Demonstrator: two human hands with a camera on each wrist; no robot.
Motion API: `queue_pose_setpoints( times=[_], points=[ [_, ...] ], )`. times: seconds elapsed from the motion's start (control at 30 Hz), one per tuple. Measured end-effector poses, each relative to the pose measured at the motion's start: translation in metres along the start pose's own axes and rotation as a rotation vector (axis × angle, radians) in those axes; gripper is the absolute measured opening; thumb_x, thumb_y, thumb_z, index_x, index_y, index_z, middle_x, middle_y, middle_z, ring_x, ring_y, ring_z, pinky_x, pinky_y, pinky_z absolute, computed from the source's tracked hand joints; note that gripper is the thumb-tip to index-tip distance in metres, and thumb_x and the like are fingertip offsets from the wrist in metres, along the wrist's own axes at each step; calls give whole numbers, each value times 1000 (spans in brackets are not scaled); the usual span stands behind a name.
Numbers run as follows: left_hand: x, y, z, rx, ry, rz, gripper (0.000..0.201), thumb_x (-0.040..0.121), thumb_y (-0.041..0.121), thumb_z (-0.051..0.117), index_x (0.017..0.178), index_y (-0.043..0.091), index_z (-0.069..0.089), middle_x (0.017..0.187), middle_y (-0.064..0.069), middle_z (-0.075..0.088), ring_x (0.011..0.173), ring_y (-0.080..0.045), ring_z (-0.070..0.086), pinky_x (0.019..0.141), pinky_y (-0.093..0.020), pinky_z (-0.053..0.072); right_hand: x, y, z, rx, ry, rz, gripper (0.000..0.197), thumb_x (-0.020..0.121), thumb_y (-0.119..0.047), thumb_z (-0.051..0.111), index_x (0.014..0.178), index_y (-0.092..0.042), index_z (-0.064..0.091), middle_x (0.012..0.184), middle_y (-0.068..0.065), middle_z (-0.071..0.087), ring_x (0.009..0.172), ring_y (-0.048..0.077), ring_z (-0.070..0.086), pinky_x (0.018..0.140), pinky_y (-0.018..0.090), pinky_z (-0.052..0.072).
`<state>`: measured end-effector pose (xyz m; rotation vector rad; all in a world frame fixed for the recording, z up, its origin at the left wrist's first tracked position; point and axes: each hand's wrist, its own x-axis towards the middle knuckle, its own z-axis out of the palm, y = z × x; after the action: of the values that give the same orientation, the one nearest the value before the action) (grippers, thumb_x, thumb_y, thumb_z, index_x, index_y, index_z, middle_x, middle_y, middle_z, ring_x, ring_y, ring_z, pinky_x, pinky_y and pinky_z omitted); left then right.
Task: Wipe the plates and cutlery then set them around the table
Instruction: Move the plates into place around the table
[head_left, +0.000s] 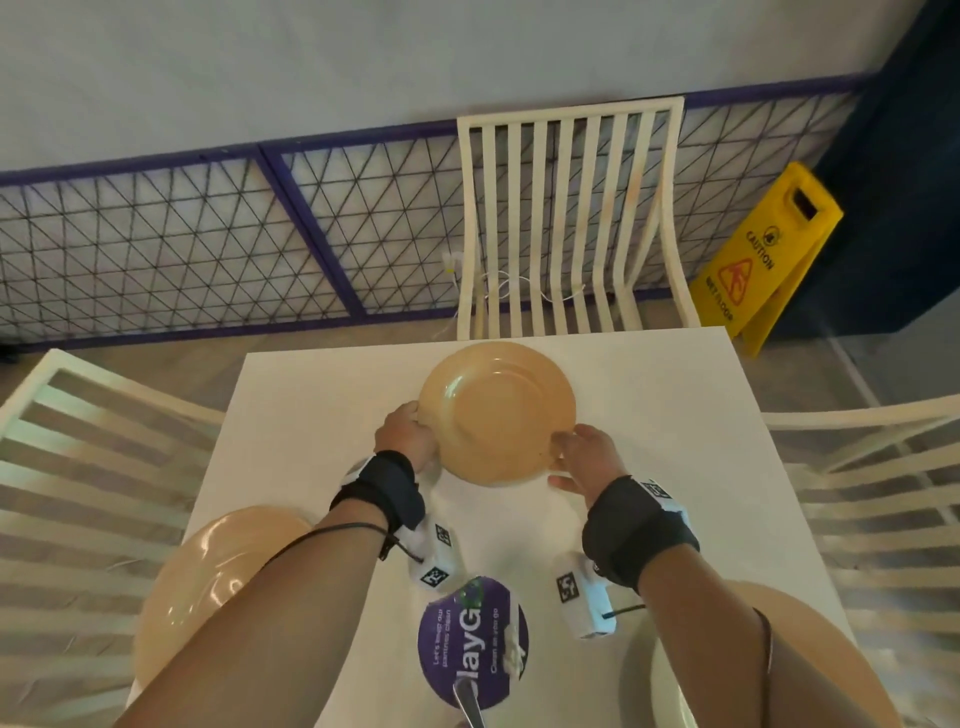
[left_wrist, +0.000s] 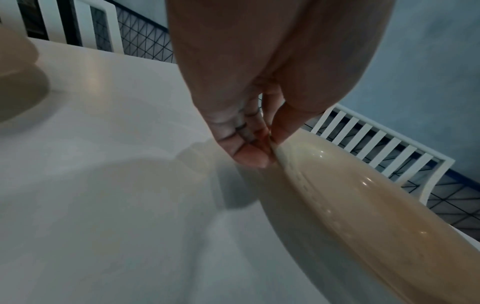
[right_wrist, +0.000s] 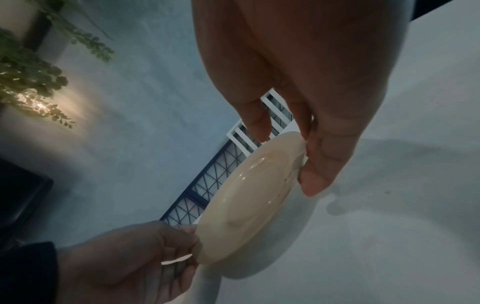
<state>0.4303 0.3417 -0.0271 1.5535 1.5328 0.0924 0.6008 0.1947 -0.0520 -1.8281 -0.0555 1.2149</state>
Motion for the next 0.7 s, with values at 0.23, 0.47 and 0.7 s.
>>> queue_pose_setpoints(
  times=[0.23, 0.47, 0.7],
  points=[
    [23, 2, -3, 17, -15, 47, 54, 78, 11, 46, 127, 23, 64, 112, -12, 73, 107, -39, 66, 97, -45, 55, 9, -5, 10, 128, 5, 37, 44, 91, -11, 54, 134, -18, 46, 127, 16, 61, 93, 28, 63, 73, 39, 60],
    [24, -11, -4, 6, -56, -11, 63, 82, 15, 45, 144, 22, 46, 123, -14, 69, 114, -41, 62, 101, -47, 51, -29, 1, -9, 191, -4, -11, 52, 100, -9, 52, 149, -13, 35, 130, 12, 58, 99, 28, 61, 88, 43, 54],
    [-53, -35, 16, -192, 43, 99, 51, 94, 19, 56, 143, 28, 46, 128, -3, 64, 112, -32, 65, 101, -51, 51, -119, 42, -85, 129, 120, -198, 23, 101, -18, 54, 122, -15, 64, 115, 12, 67, 102, 31, 69, 83, 38, 59]
  ],
)
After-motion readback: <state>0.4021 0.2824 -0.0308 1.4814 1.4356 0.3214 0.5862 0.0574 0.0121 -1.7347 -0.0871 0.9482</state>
